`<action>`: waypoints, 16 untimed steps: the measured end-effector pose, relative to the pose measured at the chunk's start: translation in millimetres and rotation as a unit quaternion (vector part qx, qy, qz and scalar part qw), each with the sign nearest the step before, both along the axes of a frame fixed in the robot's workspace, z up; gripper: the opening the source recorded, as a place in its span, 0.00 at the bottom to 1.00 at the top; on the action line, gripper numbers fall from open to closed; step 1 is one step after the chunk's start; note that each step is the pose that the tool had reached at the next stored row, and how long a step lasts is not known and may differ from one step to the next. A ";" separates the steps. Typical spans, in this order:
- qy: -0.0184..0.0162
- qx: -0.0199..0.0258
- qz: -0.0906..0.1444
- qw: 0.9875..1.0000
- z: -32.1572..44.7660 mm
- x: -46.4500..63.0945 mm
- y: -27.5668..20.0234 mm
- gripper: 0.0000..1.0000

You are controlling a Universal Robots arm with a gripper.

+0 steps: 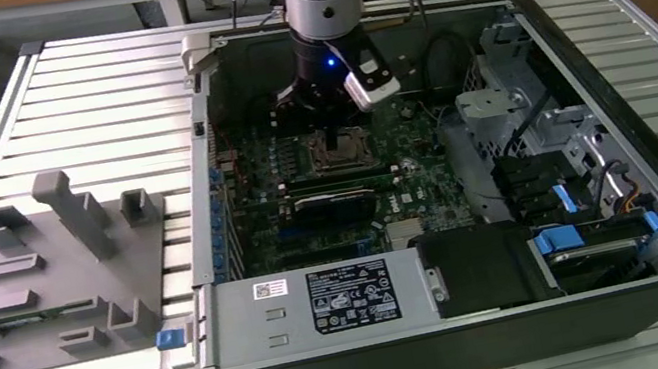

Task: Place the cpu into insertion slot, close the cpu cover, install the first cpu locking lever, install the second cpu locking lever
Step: 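Install the second cpu locking lever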

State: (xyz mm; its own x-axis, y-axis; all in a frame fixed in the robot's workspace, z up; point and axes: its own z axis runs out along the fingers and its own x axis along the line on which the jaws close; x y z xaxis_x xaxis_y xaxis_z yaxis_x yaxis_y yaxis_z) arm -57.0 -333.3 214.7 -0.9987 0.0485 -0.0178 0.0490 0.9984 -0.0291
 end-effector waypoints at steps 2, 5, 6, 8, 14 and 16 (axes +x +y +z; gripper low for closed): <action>0.000 0.000 0.000 1.000 0.0 0.0 0.0 0.11; 0.000 0.000 0.000 1.000 -0.1 0.1 0.1 0.11; 0.000 0.000 0.000 1.000 -0.1 0.1 0.0 0.11; 0.000 0.000 0.000 1.000 -0.1 0.2 0.1 0.11; 0.000 0.000 0.000 1.000 7.2 0.2 0.1 0.11; 0.000 0.000 0.000 1.000 10.5 0.2 0.1 0.11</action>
